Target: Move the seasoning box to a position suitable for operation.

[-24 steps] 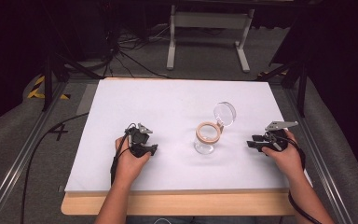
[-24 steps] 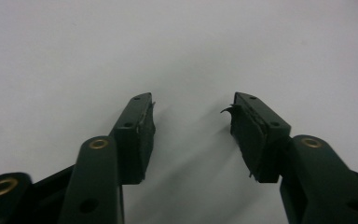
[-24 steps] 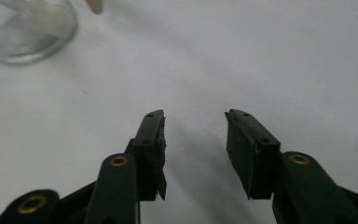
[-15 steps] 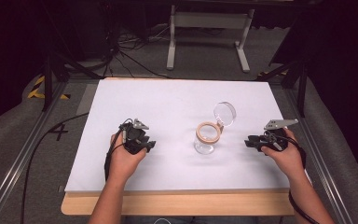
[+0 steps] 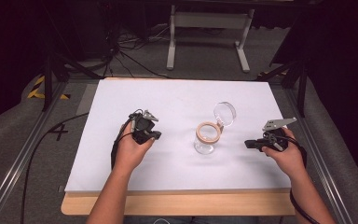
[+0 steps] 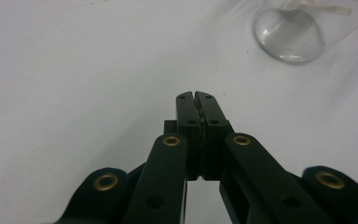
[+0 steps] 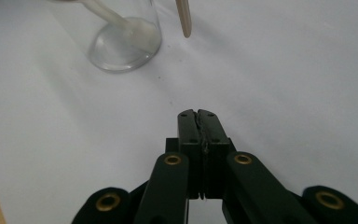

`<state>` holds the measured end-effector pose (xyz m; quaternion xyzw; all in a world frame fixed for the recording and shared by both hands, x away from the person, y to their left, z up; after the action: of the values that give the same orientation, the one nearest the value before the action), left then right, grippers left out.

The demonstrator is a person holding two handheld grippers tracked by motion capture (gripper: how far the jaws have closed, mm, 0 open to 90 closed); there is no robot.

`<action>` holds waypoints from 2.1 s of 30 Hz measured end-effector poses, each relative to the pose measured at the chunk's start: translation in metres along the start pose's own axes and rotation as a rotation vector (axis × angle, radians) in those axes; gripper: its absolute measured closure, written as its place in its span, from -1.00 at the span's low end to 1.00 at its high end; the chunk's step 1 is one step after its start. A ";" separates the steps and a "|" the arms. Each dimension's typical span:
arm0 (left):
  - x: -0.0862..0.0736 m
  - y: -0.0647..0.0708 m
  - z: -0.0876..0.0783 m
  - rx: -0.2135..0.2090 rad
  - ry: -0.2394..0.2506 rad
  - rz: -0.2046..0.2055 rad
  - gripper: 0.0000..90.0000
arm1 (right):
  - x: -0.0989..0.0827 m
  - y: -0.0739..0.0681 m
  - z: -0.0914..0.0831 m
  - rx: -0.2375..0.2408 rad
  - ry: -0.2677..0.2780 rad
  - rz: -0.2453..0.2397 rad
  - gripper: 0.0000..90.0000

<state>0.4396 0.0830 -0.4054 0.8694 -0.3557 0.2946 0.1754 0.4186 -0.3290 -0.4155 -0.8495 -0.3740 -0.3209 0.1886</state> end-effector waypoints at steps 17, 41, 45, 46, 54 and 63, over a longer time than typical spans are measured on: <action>0.044 0.020 0.039 -0.092 -0.051 0.096 0.99 | 0.003 -0.003 -0.005 0.031 0.011 -0.001 1.00; 0.061 0.029 0.090 -0.220 0.021 0.084 1.00 | 0.002 -0.001 -0.004 0.023 0.029 0.010 0.94; 0.061 0.032 0.094 -0.231 0.010 0.087 1.00 | 0.003 -0.002 -0.005 0.025 0.034 0.010 0.94; 0.061 0.033 0.095 -0.234 0.005 0.091 1.00 | 0.003 -0.002 -0.005 0.025 0.037 0.010 0.94; 0.057 0.036 0.098 -0.228 -0.006 0.099 1.00 | 0.004 -0.003 -0.005 0.036 0.045 0.009 0.90; 0.048 0.044 0.098 -0.229 -0.036 0.116 1.00 | 0.005 -0.005 -0.005 0.041 0.046 0.009 0.89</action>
<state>0.4737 -0.0225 -0.4453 0.8269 -0.4397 0.2460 0.2498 0.4155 -0.3257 -0.4078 -0.8394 -0.3722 -0.3319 0.2162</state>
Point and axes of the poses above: each handheld gripper's, and its own axes: z roughly forward along the jaws, x roughly out of its top, y roughly to its right, the point moved 3 cm from there along z, roughly forward along the jaws, and after that the axes turned 1 degree about -z, right-handed, at the moved point
